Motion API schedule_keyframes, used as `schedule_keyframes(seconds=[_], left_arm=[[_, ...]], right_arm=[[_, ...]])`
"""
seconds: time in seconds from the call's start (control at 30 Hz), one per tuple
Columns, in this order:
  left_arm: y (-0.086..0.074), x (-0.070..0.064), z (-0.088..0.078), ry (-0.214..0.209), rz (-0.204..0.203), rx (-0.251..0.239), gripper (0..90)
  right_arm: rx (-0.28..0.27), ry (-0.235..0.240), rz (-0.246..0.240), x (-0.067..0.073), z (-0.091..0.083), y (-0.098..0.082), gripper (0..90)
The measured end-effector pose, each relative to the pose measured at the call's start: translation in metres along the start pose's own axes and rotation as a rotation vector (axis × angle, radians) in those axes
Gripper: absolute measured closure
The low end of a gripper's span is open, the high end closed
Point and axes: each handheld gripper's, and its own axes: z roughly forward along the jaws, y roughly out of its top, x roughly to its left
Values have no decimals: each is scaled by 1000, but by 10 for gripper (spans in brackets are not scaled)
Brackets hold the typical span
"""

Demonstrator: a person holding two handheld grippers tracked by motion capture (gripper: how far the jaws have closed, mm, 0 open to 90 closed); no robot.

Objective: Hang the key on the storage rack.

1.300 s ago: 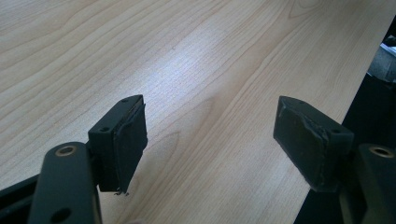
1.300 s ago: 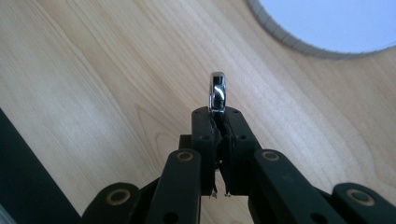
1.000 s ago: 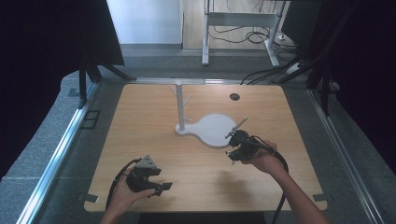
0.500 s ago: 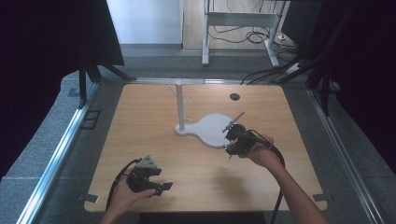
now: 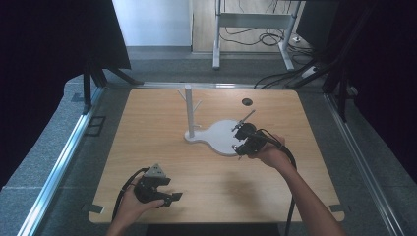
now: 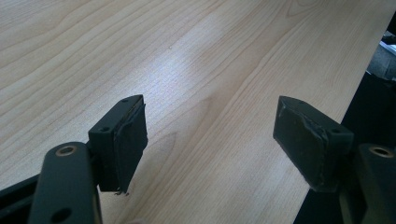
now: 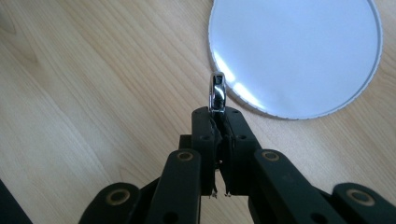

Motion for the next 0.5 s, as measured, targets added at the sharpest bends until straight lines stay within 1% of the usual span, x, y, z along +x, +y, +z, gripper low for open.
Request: schedule_keyframes(seconds=[0.3, 0.5], left_arm=[[0, -1, 0, -1, -3, -2, 263], [0, 0, 0, 0, 2, 3, 264]], right_arm=[[-11, 2, 9, -5, 1, 11, 847], [-18, 2, 11, -8, 1, 18, 847]])
